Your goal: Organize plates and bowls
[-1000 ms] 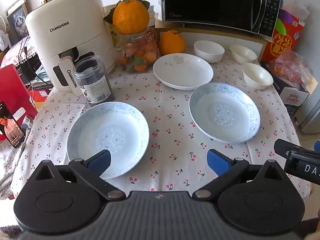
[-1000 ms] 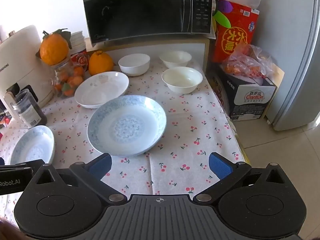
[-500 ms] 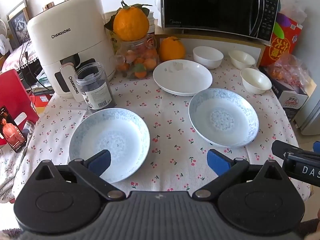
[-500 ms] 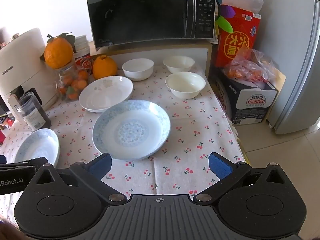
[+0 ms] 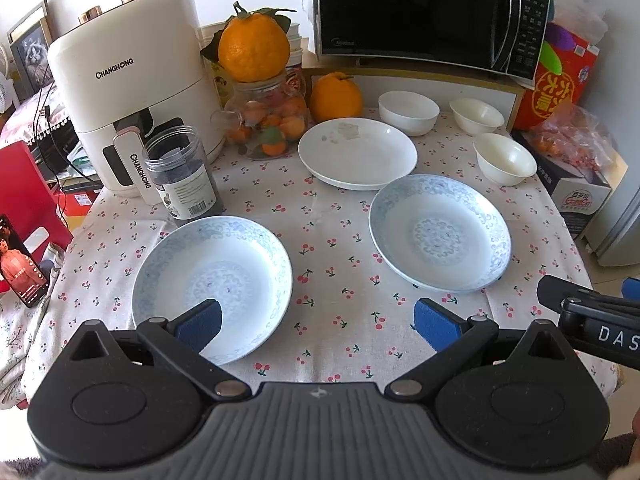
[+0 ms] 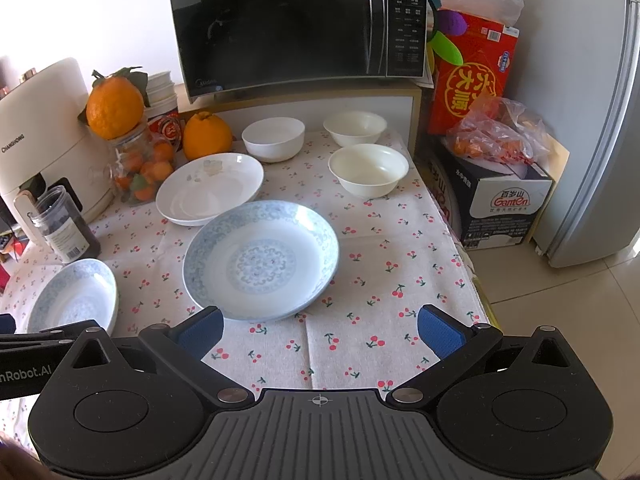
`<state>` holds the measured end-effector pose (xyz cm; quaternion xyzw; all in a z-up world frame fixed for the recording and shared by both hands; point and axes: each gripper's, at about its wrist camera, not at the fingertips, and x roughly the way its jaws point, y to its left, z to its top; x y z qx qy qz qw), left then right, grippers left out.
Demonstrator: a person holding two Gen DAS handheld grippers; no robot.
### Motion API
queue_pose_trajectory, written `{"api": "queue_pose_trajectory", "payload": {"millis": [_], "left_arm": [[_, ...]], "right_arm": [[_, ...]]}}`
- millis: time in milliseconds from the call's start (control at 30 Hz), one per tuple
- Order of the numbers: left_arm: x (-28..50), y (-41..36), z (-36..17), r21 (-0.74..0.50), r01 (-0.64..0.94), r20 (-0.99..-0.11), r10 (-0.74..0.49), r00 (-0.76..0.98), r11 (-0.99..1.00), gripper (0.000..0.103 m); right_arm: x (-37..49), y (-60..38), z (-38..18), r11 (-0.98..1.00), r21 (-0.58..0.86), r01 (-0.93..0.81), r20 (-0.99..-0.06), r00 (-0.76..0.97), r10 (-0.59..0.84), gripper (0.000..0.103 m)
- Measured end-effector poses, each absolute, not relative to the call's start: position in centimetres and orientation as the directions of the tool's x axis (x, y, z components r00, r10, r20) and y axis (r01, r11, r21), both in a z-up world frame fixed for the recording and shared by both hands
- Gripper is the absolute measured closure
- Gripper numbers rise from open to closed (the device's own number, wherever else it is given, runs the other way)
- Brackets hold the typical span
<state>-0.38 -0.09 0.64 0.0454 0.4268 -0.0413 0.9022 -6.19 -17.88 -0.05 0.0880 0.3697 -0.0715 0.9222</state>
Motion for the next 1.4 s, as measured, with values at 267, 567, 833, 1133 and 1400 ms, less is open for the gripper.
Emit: {"api": "queue_pose_trajectory", "payload": {"millis": [267,567,833,1133,1400], "left_arm": [[-0.41,-0.14,0.65,0.045,0.117,-0.774,-0.039,0.631,0.992,0.000],[-0.40,-0.22,0.70,0.041,0.125,-0.779,-0.047,0.625,0.991,0.000],[-0.35,-0.32,0.62,0.038,0.131,-0.783,-0.052,0.620,0.991,0.000],[-0.17,-0.60,0.22,0.046,0.148,-0.782,-0.056,0.621,0.988,0.000],[0.14,-0.72,-0.12,0.047,0.165,-0.786,-0.065,0.615,0.985,0.000]], "right_arm": [[-6.24,-17.91,-0.01,0.973,0.110,0.200,-0.693,0.717,-0.069,0.000],[-6.27,-17.86,-0.06,0.973,0.110,0.201,-0.693,0.718,-0.070,0.000],[-6.25,-17.85,-0.08,0.973,0.111,0.201,-0.693,0.717,-0.069,0.000],[-6.23,-17.96,-0.24,0.972,0.111,0.206,-0.696,0.714,-0.072,0.000],[-5.98,-18.22,-0.65,0.971,0.095,0.221,-0.702,0.706,-0.093,0.000]]}}
